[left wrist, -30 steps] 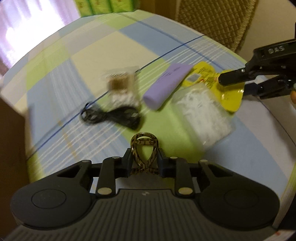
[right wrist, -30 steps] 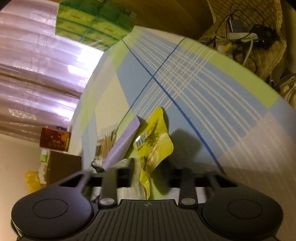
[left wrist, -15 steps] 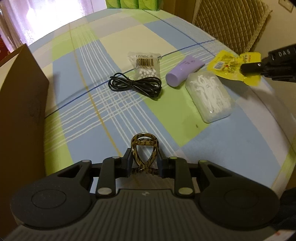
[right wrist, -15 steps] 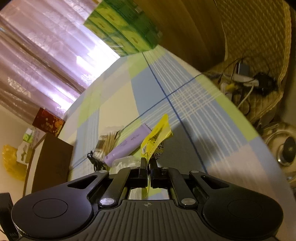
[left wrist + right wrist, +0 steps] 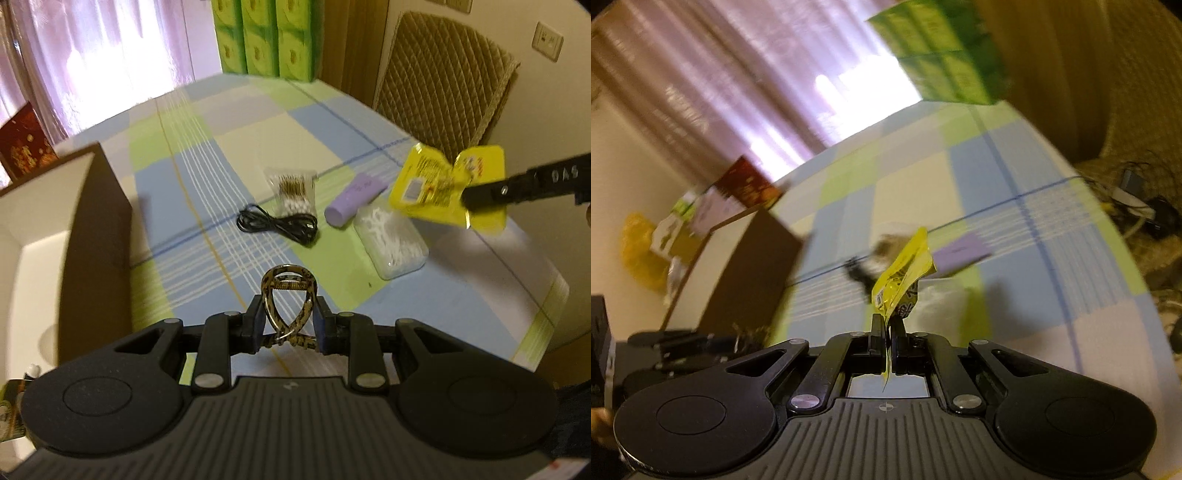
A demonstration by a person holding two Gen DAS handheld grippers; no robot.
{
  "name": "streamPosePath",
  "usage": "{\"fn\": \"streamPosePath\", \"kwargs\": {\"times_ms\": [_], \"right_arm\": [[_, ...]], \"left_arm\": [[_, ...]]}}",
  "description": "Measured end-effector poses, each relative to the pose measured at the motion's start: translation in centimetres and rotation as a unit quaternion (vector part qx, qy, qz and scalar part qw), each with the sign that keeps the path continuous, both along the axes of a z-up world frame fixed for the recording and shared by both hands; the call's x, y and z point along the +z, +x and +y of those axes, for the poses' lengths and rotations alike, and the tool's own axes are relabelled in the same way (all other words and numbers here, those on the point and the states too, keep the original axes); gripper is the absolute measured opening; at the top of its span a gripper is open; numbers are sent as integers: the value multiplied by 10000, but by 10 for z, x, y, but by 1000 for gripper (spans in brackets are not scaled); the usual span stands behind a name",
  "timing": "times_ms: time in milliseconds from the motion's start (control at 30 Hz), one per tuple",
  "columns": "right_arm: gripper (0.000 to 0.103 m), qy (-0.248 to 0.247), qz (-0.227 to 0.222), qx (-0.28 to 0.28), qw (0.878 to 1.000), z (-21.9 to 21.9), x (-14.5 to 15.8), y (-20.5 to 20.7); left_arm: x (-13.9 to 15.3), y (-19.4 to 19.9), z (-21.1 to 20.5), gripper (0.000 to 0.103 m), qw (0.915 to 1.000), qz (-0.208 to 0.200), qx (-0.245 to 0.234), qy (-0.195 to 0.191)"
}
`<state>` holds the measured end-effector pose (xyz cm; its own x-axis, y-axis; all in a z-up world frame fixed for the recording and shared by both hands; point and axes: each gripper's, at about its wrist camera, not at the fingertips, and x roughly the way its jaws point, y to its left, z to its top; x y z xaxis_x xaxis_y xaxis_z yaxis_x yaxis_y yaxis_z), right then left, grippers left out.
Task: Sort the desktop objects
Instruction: 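Lift the hair clip and yellow packet and carry both over the box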
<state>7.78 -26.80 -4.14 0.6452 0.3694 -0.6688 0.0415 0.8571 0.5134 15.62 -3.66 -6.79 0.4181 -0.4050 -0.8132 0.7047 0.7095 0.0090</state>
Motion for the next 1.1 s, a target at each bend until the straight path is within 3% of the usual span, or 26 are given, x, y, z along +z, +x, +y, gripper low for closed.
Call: {"fn": "streamPosePath", "kwargs": {"times_ms": [533,1100], "right_arm": [[0,-3,-123,1425,9897,97,20,18],[0,60,-410,2655,9632,213,35,36]], "left_arm": [[52,-6,82,23,9971,-266,669,-253],[73,-4,175,23,9896,-511,1310,-309]]}}
